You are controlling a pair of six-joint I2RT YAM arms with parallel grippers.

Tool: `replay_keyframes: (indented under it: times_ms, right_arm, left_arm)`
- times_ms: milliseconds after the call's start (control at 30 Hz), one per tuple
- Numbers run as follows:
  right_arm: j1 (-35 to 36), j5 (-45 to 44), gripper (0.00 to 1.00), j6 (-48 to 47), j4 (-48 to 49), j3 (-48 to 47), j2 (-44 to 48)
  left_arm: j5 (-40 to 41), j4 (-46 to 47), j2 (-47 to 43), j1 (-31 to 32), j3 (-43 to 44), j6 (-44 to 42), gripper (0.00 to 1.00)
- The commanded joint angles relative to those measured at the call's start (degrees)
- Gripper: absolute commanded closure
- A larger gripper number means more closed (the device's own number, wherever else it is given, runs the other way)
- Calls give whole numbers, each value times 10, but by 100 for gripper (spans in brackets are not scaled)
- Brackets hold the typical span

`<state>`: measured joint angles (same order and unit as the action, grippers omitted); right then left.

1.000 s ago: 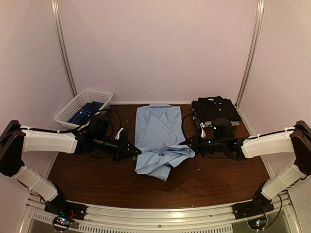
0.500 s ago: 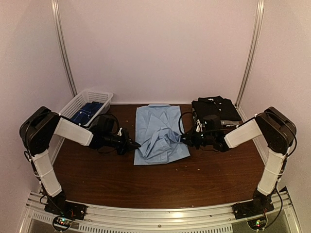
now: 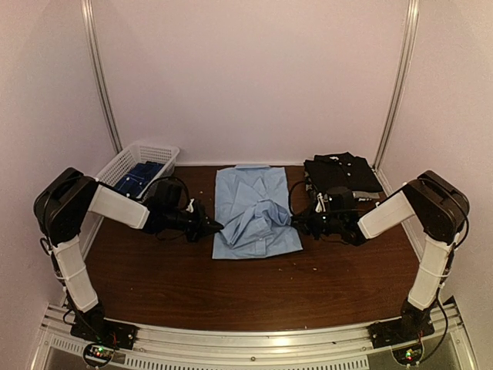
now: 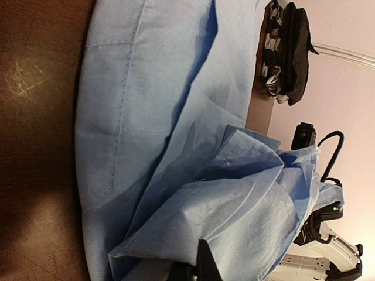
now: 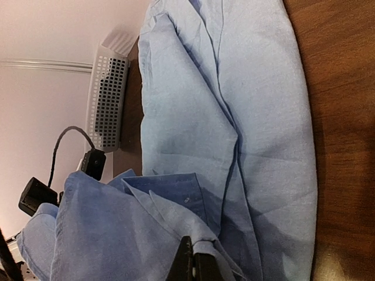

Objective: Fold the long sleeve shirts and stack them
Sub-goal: Fold the rectangle-folded shirt at the center of the board.

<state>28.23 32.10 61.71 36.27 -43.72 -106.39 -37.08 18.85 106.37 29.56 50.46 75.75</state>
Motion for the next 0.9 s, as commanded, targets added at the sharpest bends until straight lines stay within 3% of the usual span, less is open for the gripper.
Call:
replay_keyframes:
  times_ms: [0,67,100,300,433,633,867]
  right_arm:
    - [-6,-14,100,1,22,3,7]
    - [-5,-14,98,-1,17,2,8]
    - [-6,-16,95,-4,12,1,11]
    - [-6,-50,68,-37,-47,3,60]
    - [-7,-73,50,-61,-89,3,98]
    - [-4,-109,41,-105,-153,0,145]
    - [28,-147,43,-169,-208,-7,180]
  left_arm:
    - [7,6,13,-6,18,-22,100]
    - [8,1,16,-6,21,-30,100]
    - [7,-2,17,-6,23,-35,95]
    - [12,-63,0,-13,63,-95,44]
    - [24,-93,-25,-13,78,-132,27]
    - [54,-135,-57,-13,87,-186,18]
    - [84,-166,-96,-13,92,-239,15]
